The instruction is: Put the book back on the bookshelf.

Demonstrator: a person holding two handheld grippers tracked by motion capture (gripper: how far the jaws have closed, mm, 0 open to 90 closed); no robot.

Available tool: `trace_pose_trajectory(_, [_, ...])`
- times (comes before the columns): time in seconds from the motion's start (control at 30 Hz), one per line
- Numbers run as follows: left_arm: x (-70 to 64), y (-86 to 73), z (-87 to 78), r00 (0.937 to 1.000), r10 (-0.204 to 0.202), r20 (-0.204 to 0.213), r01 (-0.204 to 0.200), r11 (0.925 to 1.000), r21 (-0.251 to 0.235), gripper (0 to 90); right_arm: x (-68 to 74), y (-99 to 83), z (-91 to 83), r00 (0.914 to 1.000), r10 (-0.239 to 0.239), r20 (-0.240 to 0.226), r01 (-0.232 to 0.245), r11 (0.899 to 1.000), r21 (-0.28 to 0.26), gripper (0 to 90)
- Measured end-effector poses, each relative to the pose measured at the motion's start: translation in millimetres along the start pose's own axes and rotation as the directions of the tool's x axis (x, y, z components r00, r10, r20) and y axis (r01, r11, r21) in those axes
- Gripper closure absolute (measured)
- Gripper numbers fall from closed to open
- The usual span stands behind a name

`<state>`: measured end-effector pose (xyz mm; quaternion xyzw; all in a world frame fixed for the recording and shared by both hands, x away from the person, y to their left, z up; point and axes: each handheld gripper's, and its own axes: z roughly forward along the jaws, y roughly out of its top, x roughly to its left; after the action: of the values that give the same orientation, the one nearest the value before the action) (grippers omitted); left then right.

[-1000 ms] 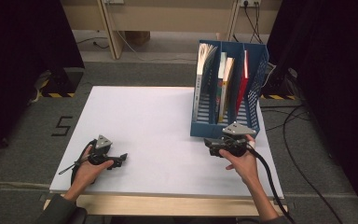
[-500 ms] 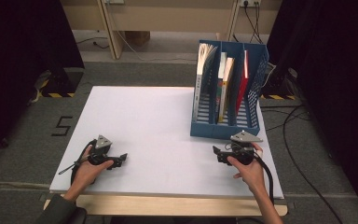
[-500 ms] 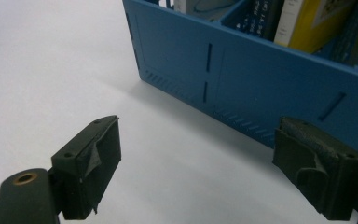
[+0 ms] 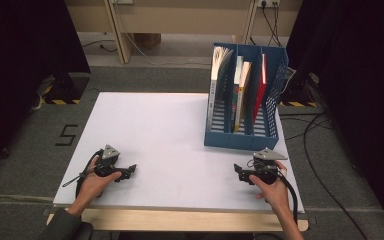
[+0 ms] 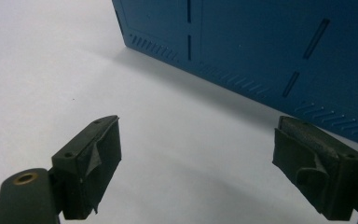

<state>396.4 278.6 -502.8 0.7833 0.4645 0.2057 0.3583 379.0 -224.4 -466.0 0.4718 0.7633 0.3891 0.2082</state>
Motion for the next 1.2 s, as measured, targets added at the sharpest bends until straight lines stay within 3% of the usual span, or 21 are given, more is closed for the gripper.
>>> trace_pose_trajectory(0.7, [0.2,0.0,0.3,1.0,-0.004,0.004,0.004,1.0,0.0,14.1,-6.1,-32.7,-10.8,0.9995,0.018,0.027,-0.019,0.998,0.063,16.3])
trace_pose_trajectory(0.83, [0.3,0.0,0.3,1.0,-0.003,0.004,0.003,1.0,0.001,14.1,-5.9,-38.1,-11.0,0.9994,-0.003,0.034,0.0,0.996,0.087,16.0])
trace_pose_trajectory(0.9, [0.4,-0.1,0.3,1.0,-0.004,0.004,0.004,1.0,0.001,14.0,-4.9,-41.6,-8.9,0.998,-0.036,0.051,0.029,0.992,0.121,14.7])
trace_pose_trajectory(1.2, [0.4,0.0,0.4,1.0,-0.004,0.005,0.004,1.0,0.001,14.0,-6.2,-52.0,-9.9,0.9983,-0.037,0.044,0.035,0.998,0.043,14.9])
